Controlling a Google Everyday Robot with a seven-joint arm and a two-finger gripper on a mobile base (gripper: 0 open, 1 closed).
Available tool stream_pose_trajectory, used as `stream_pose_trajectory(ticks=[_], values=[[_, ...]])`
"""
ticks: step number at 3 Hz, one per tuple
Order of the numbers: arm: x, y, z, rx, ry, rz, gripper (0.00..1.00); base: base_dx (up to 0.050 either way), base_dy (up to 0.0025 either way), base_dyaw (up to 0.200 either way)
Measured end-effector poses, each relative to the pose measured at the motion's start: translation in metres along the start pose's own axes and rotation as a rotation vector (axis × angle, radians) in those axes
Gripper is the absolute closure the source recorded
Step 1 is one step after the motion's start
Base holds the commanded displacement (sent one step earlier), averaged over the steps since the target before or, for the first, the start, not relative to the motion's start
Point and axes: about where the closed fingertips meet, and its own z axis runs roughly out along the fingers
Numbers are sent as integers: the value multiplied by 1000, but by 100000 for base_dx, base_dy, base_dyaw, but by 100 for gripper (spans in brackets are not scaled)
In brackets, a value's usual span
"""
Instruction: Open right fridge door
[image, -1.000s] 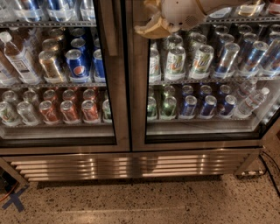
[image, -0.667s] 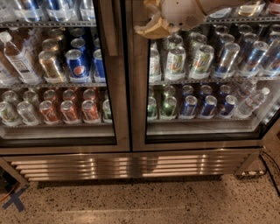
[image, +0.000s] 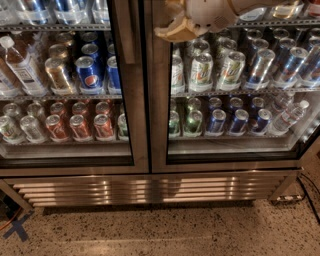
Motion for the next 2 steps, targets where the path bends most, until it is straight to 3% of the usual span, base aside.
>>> stream_pose_trajectory(ticks=[1,2], values=[[4,-3,-1,0,0,0,100,0,0,0],[6,-3,0,-5,-4,-1,100,-5003,8,-50]])
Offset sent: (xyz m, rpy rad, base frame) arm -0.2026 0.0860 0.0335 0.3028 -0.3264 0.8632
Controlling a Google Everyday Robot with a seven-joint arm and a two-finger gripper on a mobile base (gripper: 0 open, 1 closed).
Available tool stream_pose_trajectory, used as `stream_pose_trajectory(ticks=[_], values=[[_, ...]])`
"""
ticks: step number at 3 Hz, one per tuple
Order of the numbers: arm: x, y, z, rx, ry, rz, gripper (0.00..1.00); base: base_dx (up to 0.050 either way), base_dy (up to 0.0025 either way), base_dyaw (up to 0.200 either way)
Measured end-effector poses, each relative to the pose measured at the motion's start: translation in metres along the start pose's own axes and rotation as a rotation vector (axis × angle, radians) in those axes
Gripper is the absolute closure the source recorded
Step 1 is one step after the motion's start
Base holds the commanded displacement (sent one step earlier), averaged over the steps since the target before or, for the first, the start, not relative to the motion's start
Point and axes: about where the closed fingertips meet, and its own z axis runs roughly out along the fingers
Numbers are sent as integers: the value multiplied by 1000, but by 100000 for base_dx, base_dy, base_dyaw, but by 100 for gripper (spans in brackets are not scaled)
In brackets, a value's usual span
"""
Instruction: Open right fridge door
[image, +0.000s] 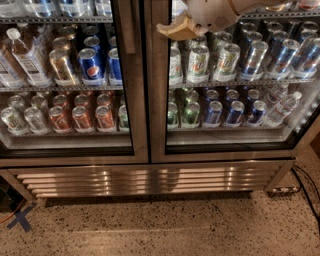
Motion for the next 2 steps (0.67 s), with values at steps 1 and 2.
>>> stream_pose_trajectory(ticks=[1,2], values=[[0,0,0,0,0,0,100,0,0,0],[7,-6,-1,0,0,0,100,0,0,0]])
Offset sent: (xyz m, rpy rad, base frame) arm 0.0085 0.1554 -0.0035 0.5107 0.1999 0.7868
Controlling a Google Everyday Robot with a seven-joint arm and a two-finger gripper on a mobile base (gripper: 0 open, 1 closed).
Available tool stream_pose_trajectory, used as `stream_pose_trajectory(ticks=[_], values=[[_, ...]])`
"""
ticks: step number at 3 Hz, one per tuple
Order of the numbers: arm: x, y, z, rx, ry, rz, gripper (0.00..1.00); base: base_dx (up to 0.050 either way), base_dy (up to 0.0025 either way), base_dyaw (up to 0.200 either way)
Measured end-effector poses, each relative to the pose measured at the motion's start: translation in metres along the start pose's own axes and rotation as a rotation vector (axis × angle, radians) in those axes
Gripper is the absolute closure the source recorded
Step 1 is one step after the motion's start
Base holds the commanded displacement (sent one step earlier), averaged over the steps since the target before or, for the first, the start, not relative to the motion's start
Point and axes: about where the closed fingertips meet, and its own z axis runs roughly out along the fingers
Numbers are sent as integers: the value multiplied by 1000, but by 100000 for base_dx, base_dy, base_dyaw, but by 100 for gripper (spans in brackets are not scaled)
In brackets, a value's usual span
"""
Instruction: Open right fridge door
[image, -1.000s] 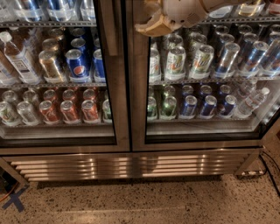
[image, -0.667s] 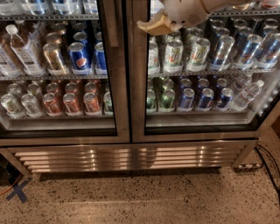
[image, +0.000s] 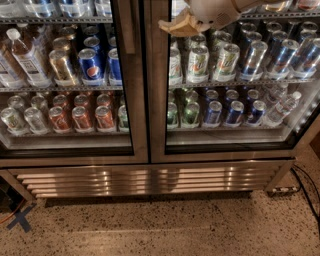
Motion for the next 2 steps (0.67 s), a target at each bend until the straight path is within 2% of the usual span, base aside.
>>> stream_pose_trajectory(ticks=[2], values=[[10,-10,0,0,0,0,100,0,0,0]])
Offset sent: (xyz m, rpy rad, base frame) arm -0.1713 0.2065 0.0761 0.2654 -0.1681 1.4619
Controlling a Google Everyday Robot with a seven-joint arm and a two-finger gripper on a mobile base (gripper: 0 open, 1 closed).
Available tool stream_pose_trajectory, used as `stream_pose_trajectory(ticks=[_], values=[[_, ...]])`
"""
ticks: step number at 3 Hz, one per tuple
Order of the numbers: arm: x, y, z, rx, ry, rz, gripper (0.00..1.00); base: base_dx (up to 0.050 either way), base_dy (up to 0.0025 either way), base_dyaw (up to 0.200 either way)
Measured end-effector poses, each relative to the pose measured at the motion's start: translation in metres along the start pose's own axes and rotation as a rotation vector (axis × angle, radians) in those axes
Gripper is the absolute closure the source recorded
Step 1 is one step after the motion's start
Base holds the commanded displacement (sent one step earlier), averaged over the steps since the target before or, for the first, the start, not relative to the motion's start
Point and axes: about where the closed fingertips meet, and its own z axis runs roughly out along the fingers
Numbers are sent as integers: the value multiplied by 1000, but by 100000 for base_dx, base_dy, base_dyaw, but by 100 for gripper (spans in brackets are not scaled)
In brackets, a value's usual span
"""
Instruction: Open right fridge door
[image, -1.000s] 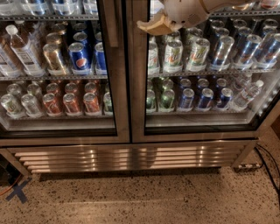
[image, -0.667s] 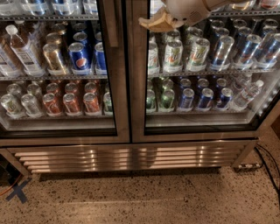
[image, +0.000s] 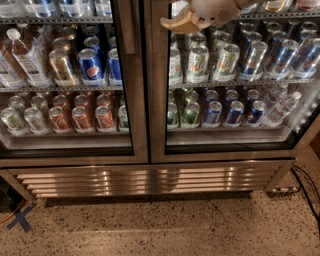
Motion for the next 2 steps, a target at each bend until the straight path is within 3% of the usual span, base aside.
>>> stream_pose_trajectory(ticks=[2], values=[[5,-9,0,0,0,0,100,0,0,0]])
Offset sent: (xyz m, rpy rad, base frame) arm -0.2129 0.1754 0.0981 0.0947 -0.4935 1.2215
